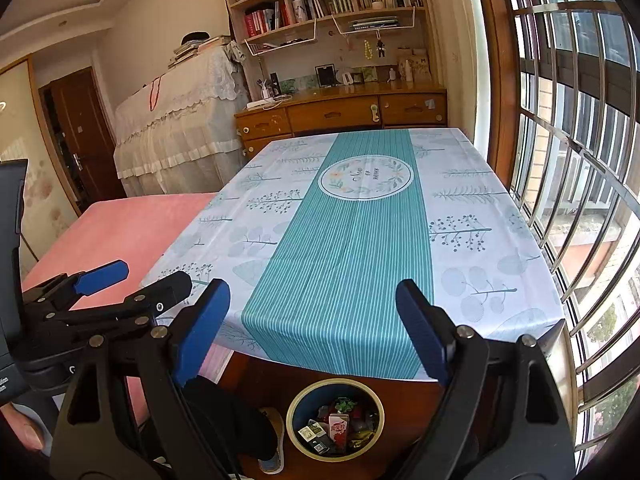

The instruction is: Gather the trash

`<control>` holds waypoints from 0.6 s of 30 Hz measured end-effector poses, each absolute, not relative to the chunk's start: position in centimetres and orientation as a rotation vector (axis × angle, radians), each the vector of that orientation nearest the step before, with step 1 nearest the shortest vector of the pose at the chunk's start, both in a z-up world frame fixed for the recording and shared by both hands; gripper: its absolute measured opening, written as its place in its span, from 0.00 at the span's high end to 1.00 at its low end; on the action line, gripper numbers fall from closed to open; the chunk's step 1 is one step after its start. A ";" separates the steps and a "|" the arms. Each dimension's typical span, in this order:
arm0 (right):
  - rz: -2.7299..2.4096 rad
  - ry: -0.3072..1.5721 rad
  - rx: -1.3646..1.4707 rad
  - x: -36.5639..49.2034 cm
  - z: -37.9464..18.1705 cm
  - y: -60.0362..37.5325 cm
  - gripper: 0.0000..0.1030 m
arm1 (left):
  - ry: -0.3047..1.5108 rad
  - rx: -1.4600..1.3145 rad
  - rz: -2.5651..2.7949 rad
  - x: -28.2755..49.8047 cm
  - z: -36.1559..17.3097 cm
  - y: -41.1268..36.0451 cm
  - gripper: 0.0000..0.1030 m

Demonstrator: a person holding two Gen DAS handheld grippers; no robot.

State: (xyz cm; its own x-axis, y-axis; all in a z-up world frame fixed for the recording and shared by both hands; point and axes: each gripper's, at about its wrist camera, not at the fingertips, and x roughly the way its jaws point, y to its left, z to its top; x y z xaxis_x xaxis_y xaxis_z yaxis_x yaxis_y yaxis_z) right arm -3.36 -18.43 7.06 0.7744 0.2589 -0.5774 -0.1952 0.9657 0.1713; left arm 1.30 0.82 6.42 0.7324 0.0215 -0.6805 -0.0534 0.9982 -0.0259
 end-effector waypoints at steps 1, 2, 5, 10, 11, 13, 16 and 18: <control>0.246 0.640 0.104 -3.4 7.1 -18.4 0.19 | 0.750 -0.045 0.043 1.3 6.3 0.8 0.15; 0.246 0.641 0.104 -3.4 7.1 -18.4 0.19 | 0.753 -0.045 0.044 1.4 6.3 0.8 0.15; 0.246 0.646 0.109 -3.1 6.8 -18.4 0.19 | 0.763 -0.046 0.046 1.5 6.0 0.7 0.15; 0.242 0.652 0.114 -2.7 6.2 -18.6 0.19 | 0.772 -0.045 0.044 1.7 5.8 0.7 0.15; 0.241 0.653 0.114 -2.6 6.1 -18.6 0.19 | 0.772 -0.045 0.045 1.7 5.8 0.6 0.15; 0.240 0.653 0.116 -2.6 5.9 -18.6 0.19 | 0.774 -0.044 0.045 1.7 5.7 0.6 0.15; 0.239 0.655 0.117 -2.5 5.8 -18.6 0.19 | 0.775 -0.044 0.046 1.7 5.6 0.6 0.15; 0.238 0.656 0.117 -2.5 5.6 -18.7 0.19 | 0.776 -0.043 0.045 1.7 5.6 0.6 0.15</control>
State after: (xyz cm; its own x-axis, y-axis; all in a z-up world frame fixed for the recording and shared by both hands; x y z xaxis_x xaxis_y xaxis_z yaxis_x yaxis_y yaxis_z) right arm -2.48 -18.68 5.63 0.7664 0.2558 -0.5893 -0.1820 0.9662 0.1827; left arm 1.67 0.55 5.58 0.7128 0.0250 -0.7009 -0.0565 0.9982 -0.0219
